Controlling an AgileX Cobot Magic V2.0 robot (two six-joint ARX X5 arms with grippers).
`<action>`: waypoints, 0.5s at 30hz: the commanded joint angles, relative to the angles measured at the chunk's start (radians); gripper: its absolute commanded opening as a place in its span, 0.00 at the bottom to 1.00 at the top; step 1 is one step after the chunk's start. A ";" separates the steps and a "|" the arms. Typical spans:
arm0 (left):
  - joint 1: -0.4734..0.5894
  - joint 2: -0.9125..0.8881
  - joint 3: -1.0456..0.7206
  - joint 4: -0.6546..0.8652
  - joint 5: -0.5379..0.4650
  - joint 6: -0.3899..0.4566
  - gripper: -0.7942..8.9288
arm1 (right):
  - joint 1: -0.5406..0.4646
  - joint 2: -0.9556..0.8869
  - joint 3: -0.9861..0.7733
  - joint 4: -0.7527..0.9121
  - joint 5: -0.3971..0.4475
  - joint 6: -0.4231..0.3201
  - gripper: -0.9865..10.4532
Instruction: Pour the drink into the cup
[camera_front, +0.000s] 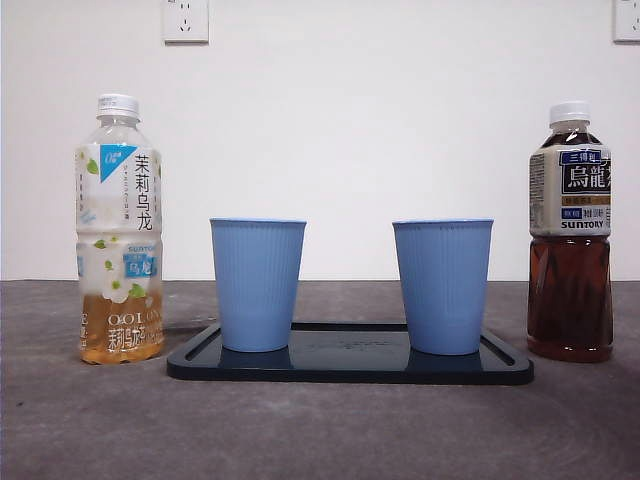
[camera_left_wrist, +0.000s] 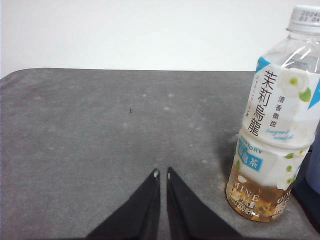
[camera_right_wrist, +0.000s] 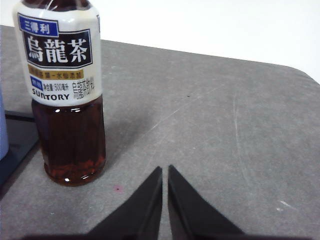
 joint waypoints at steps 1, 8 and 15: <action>0.000 -0.002 -0.020 0.012 -0.003 0.008 0.10 | -0.001 0.000 -0.005 -0.003 -0.005 -0.003 0.10; 0.000 -0.002 -0.020 0.011 -0.003 0.008 0.10 | 0.000 0.000 -0.004 0.016 -0.003 -0.003 0.10; 0.000 -0.002 -0.020 0.012 -0.003 0.008 0.10 | 0.000 0.000 -0.004 0.016 -0.003 -0.003 0.10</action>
